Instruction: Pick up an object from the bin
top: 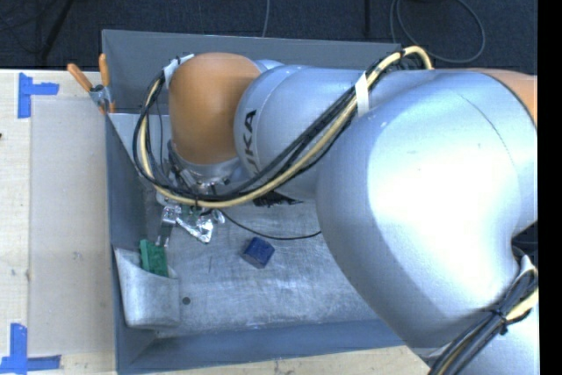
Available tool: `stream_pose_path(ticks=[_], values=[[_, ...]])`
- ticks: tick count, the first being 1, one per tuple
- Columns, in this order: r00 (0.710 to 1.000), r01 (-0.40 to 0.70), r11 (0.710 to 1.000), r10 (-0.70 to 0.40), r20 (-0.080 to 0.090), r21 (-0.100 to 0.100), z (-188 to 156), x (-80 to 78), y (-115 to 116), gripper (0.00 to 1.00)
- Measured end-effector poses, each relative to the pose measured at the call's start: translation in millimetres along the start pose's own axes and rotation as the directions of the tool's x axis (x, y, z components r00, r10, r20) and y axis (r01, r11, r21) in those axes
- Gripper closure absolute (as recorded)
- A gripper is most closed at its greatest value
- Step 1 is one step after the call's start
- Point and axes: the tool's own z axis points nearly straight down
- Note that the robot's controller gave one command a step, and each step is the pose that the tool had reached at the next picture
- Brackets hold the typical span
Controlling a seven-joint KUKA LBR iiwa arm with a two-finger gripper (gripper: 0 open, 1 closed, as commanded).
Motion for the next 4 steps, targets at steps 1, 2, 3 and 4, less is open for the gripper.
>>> stream_pose_path(ticks=[1,2,3,4], values=[[0.999,0.042,0.999,-0.041,0.020,-0.021,12,6.9,-19,0.00],[0.999,0.031,0.999,-0.031,0.017,-0.013,13,-1.3,-85,0.00],[0.999,0.029,0.999,-0.029,0.031,-0.016,9,-5.5,-84,1.00],[0.998,0.064,0.998,-0.064,0.005,-0.003,-96,-2.4,-74,1.00]])
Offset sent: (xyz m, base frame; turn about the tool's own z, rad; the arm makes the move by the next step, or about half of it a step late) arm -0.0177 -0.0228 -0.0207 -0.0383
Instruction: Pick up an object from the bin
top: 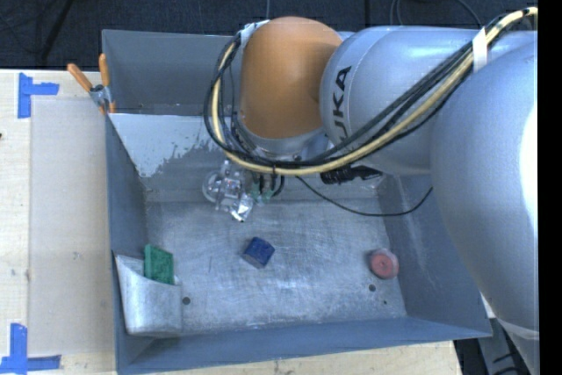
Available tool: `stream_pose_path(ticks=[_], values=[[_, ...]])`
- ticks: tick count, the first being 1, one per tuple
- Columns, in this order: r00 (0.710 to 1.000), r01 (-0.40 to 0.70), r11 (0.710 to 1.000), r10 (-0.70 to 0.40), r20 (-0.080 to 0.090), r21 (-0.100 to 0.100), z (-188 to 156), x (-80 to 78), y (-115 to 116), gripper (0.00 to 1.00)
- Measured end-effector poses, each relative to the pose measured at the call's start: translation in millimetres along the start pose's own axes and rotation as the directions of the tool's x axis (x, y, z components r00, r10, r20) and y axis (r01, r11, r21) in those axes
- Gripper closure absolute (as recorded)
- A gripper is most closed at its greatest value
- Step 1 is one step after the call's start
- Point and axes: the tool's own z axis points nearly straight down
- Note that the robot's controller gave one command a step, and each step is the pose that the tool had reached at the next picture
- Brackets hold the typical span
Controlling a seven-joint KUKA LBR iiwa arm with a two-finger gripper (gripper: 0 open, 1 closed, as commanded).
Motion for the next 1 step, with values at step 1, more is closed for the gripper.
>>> stream_pose_path(ticks=[1], values=[[0.999,0.044,0.999,-0.044,-0.001,0.001,-54.1,7.2,-0.5,1.00]])
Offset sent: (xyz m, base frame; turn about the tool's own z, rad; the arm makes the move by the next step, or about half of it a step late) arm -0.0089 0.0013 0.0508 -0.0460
